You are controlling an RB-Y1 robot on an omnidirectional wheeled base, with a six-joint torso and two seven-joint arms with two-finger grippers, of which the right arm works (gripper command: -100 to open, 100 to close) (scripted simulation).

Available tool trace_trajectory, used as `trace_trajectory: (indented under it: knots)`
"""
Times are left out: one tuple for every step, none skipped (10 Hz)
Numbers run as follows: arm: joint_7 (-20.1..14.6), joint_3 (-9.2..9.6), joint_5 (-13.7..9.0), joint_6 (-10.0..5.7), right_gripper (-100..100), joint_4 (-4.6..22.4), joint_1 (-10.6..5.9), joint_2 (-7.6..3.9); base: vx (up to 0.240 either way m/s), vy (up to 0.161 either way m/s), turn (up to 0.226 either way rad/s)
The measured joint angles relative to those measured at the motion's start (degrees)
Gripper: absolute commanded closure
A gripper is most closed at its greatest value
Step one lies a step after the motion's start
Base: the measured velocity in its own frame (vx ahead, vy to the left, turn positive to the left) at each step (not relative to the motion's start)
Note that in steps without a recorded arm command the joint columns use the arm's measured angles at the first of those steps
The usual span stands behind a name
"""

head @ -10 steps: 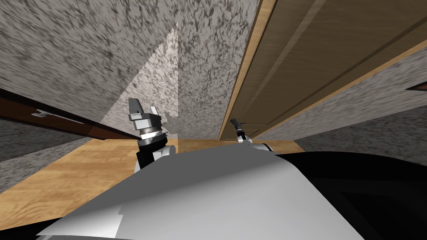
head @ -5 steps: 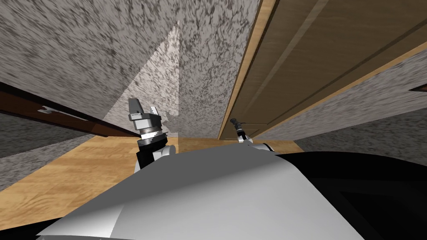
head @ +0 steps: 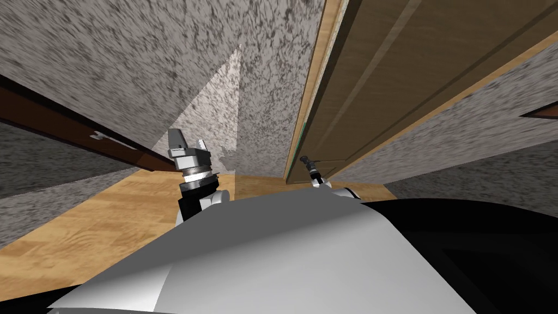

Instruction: Pull the door open

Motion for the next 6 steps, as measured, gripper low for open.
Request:
trace_trajectory:
  knots:
    - [-0.67, 0.65, 0.44, -1.18, 100, 1.13, -0.37, -0.23, -0.142, -0.051, 0.023]
    - [-1.00, 0.97, 0.66, -1.21, 100, 0.34, 0.22, -0.20, -0.162, -0.047, 0.045]
    - [-1.52, 1.48, 1.01, -1.62, 100, 0.38, 0.33, -0.49, -0.084, -0.026, 0.016]
    - [-1.69, 1.59, 1.08, -1.74, 100, 0.49, 0.42, -0.44, -0.124, -0.036, 0.086]
    - [-2.17, 1.88, 1.30, -1.91, 100, -0.08, 0.96, -0.84, -0.199, -0.064, 0.118]
    - [-2.86, 2.22, 1.60, -2.17, 100, -1.18, 1.71, -1.36, -0.163, -0.046, 0.055]
